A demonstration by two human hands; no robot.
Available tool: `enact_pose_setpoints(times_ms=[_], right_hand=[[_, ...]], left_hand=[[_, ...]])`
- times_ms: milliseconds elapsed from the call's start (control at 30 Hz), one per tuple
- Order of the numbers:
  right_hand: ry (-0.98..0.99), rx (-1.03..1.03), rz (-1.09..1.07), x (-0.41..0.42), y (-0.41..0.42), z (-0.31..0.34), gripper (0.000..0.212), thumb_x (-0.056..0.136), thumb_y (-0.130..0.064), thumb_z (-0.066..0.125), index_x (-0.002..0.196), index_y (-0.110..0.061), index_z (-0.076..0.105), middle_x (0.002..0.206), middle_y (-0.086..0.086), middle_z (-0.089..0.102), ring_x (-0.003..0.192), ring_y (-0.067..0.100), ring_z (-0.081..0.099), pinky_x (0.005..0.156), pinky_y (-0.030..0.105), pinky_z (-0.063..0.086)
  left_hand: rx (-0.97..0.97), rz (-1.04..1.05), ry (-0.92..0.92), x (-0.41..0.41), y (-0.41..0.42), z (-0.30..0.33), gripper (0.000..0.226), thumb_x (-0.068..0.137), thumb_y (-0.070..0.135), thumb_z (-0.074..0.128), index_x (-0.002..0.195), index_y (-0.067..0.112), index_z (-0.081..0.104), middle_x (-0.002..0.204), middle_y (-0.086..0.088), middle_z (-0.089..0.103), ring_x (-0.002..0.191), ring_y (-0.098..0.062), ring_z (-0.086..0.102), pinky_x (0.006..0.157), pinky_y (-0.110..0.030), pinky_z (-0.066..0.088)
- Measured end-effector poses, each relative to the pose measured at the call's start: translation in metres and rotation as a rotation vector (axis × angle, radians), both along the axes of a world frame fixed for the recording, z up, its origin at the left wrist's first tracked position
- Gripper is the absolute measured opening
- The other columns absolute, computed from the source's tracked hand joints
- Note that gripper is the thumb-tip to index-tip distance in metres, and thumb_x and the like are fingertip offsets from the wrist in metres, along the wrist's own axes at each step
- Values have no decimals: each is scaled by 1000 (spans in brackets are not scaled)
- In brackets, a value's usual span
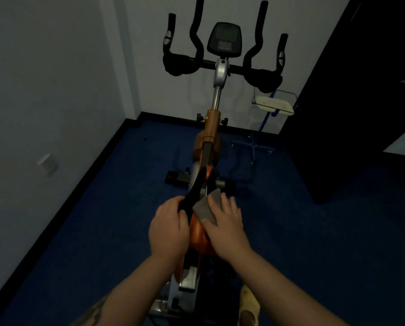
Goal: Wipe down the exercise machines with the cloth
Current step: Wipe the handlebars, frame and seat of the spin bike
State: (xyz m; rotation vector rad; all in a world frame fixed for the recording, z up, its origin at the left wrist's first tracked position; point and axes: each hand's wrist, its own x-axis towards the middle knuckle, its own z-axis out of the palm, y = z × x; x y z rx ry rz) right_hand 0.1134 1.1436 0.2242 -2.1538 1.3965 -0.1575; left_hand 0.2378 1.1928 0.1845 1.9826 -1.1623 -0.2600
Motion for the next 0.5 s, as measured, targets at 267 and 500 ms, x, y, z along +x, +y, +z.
enact_pose_setpoints(times_ms=[267,500], right_hand=[[80,-51,5,8,6,-8,51,102,-47,23,152,-39,16,162,0,-8,148,23,-9,121,44,6],[111,-189,155,-14,34,-12,77,84,-63,-16,152,-40,13,160,-4,-11,146,17,-16,119,33,-8]], left_hand=[[-9,5,4,1,-1,0,31,93,10,48,122,19,57,114,6,61,105,-10,53,80,-27,42],[-8,-1,11,1,-2,2,30,95,12,47,123,19,57,114,5,61,104,-10,53,78,-25,39]])
